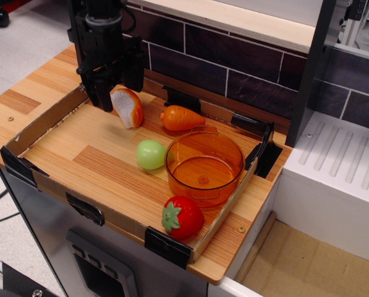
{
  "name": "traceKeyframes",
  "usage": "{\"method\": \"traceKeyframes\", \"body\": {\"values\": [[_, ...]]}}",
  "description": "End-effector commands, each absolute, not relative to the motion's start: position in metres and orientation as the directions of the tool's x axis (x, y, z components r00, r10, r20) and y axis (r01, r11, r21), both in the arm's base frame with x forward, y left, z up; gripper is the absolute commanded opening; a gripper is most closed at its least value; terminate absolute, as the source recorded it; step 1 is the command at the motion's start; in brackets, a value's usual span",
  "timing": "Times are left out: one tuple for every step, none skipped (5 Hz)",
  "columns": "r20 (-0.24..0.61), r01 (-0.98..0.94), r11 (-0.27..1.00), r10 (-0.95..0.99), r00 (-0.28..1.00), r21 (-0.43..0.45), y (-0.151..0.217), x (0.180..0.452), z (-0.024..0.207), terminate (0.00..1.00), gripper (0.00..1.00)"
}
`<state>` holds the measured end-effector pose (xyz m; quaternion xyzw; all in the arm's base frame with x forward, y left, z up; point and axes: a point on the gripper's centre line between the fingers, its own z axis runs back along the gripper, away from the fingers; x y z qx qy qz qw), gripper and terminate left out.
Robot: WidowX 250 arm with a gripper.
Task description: Take sushi out of pot
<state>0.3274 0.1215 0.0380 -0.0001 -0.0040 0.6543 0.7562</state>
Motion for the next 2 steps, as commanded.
{"method": "traceKeyframes", "body": {"values": [[0.033,-0.965,0.207,0.978,0.205,-0.162,0.1189,0.3232,0.1373,0.0,1.0],[0.033,-0.965,0.207,0.978,0.205,-0.162,0.1189,0.3232,0.1373,1.0,1.0]]}}
